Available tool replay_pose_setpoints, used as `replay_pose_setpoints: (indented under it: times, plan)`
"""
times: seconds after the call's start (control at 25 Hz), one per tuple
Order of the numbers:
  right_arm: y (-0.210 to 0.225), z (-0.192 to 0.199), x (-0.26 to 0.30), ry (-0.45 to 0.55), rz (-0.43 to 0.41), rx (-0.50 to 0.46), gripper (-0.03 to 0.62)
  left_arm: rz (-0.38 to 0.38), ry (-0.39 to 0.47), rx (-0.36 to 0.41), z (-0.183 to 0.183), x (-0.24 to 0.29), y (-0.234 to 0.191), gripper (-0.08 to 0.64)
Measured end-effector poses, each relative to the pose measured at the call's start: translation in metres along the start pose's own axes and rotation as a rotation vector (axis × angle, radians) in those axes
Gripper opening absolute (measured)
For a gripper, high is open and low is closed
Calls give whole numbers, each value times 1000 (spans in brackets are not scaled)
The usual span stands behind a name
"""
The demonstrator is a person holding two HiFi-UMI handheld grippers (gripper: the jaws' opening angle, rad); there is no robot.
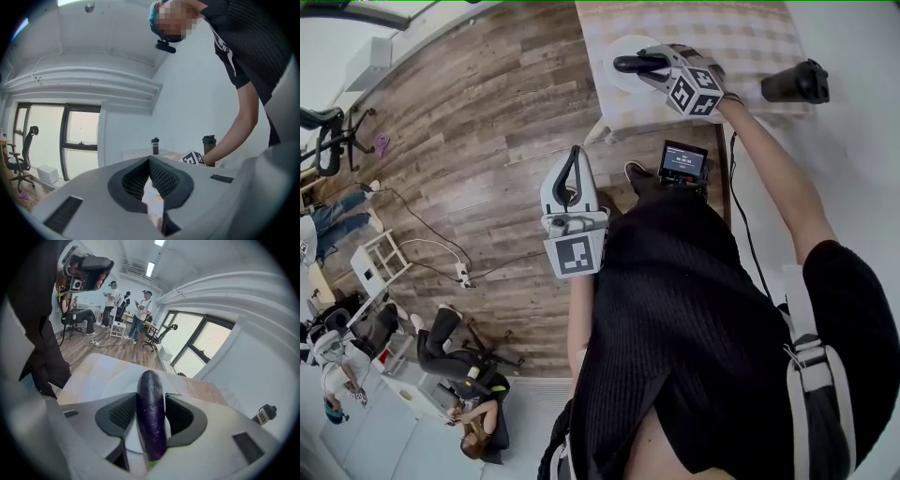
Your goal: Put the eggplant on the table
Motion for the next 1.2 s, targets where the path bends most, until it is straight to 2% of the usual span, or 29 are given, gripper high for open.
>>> replay_pose_setpoints:
  times: [0.2,0.68,0.96,1.12,1.2]
  plan:
    - [1,1,-1,4,3,7,224,1,-3,-7,1,1,0,2]
    - [10,-13,-12,46,29,21,224,20,2,-5,2,8,3,2]
    - [20,-39,-32,84,73,-6,224,42,23,17,-9,14,2,2]
    - [24,-60,-49,113,112,-51,224,37,49,55,-17,22,0,2]
    - [26,-71,-56,135,130,-72,224,33,55,48,-19,28,-1,2]
Point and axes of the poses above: the fingertips, and each gripper's own axes: x forward along the fingers, y to its right, z out of its underside, the point moved 1 cm from there along -x, backward along the fingers, and after that the axes turned 11 degrees about -z, right-handed, at the moved point
